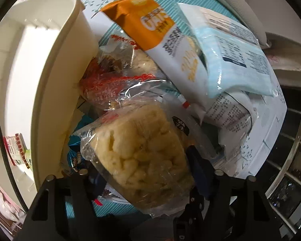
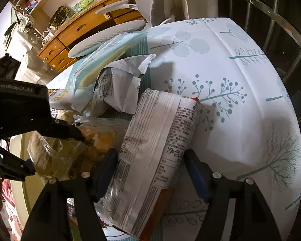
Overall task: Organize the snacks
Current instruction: 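Grasp the puffed-snack bag with the left tool while the right tool grasps the white printed bag, then carry both bags over the white tray and release them inside, then grasp the orange OATS bar with the left tool while the right tool grasps the yellow-cake packet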
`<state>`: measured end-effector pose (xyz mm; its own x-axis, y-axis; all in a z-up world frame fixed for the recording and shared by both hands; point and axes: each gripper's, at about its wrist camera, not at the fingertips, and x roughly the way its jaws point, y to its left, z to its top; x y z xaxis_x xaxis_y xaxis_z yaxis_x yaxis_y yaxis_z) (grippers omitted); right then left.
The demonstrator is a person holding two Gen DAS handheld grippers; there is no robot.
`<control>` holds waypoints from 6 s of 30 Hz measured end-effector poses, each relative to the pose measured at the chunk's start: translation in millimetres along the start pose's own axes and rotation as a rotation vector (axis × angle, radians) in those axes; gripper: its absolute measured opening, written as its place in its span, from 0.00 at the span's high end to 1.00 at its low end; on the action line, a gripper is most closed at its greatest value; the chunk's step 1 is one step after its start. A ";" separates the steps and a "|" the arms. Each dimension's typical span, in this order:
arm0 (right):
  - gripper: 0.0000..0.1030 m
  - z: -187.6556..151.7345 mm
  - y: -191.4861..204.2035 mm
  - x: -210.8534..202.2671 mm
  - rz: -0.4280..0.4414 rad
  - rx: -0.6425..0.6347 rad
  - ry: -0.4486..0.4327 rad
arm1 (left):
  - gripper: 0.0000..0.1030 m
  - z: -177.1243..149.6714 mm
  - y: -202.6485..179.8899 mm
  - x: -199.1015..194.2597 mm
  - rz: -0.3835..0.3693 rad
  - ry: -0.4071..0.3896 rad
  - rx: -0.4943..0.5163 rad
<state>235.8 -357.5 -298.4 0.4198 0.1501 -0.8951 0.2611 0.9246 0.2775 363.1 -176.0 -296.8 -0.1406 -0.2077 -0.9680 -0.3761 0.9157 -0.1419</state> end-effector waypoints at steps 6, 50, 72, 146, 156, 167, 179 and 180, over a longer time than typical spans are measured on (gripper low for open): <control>0.41 -0.9 1.6 -1.5 -0.011 -0.006 0.027 | 0.38 -4.7 0.1 -3.4 0.016 0.006 0.020; 0.49 -118.4 54.9 -143.9 -0.043 0.433 0.056 | 0.39 -134.0 142.0 -173.1 -0.167 -0.164 0.431; 0.49 -141.7 221.0 -137.8 0.112 0.184 -0.100 | 0.39 -82.2 293.6 -187.4 -0.178 -0.319 0.555; 0.12 -38.3 96.1 -18.3 -0.082 -0.050 -0.121 | 0.19 14.0 -43.1 -41.8 0.365 -0.164 1.338; 0.11 -35.5 96.9 2.6 -0.101 -0.062 -0.095 | 0.19 24.5 -57.9 -15.0 0.422 -0.158 1.302; 0.17 -41.6 97.1 0.8 -0.090 -0.092 -0.119 | 0.38 27.0 -66.0 -16.4 0.390 -0.202 1.261; 0.21 -47.7 90.3 -12.7 -0.106 -0.069 -0.100 | 0.71 29.0 -57.7 -34.8 0.311 -0.255 1.208; 0.21 -48.2 89.9 -13.6 -0.108 -0.069 -0.099 | 0.73 26.9 -57.4 -37.5 0.299 -0.260 1.213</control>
<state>211.7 -259.6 -278.1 0.4769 0.0165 -0.8788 0.2508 0.9557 0.1541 414.6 -211.5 -257.9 0.1600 0.0075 -0.9871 0.7324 0.6695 0.1238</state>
